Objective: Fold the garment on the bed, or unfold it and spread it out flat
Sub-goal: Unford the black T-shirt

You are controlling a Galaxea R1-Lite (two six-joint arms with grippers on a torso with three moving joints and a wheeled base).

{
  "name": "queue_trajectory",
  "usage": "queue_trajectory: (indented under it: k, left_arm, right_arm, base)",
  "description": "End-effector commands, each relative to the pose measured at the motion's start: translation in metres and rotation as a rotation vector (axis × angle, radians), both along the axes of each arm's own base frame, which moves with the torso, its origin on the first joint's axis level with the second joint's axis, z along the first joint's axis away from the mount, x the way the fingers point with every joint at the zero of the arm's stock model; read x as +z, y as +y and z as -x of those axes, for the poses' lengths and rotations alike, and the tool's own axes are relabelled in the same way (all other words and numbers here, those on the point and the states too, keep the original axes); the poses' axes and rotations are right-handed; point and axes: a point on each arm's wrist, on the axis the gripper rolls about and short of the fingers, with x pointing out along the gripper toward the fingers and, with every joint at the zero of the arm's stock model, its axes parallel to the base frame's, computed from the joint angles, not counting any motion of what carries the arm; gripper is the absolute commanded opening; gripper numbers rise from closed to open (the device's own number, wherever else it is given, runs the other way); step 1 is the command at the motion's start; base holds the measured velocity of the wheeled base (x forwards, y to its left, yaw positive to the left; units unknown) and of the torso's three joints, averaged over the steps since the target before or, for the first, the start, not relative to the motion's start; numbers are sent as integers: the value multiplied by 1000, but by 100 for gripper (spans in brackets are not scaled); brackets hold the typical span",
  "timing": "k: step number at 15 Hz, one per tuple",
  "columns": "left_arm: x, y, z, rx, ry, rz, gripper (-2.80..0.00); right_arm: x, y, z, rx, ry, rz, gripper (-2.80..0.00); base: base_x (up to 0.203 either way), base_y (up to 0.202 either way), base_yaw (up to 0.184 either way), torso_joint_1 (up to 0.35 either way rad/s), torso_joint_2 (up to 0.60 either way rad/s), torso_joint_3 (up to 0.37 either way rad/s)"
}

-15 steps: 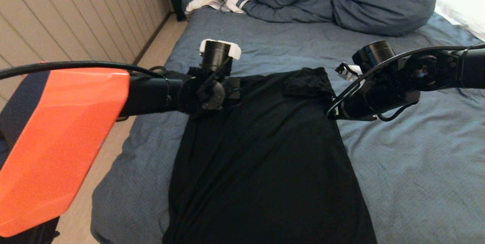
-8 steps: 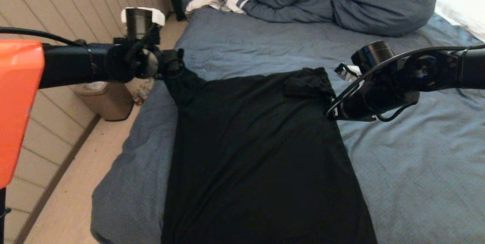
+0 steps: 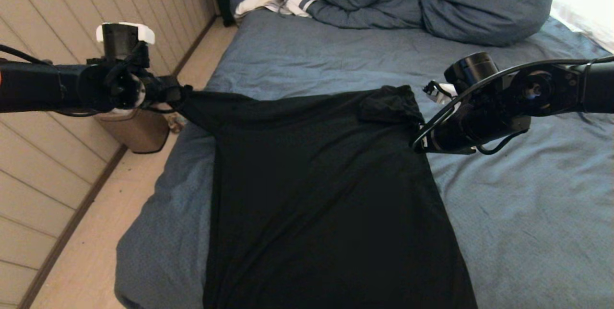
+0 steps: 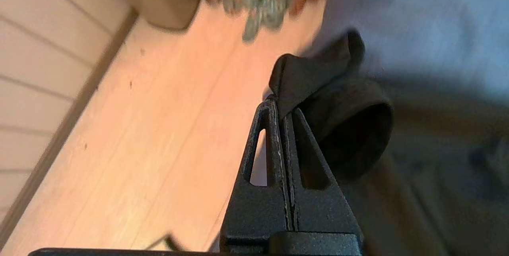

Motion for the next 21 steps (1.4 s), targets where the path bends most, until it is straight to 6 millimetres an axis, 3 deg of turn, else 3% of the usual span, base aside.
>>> queue_trajectory:
  k: [1,6,10,11,16,21]
  left_arm:
    - [-10,3,8,5,-4,2,-280]
    - [-31,3,1,2,-27,-2,-280]
    - [-46,14,-12,31,-3,-2,-280]
    - [-44,14,-12,34,-8,-1,0]
    - [-26,16,5,-49,30,89,0]
    - [34,27,66,-406,132,410,0]
  right_arm:
    - [-1,0,0,1,7,-1,-280]
    - [-2,0,0,0,8,0,-280]
    - [-1,0,0,0,5,0,-280]
    - [-1,0,1,0,5,-1,-280]
    - [7,0,5,2,-13,-8,-280]
    - [39,-1,18,52,-71,-178,-280]
  base:
    - [0,0,0,0,0,0]
    - [0,0,0,0,0,0]
    - [0,0,0,0,0,0]
    - [0,0,0,0,0,0]
    - [0,0,0,0,0,0]
    - [0,0,0,0,0,0]
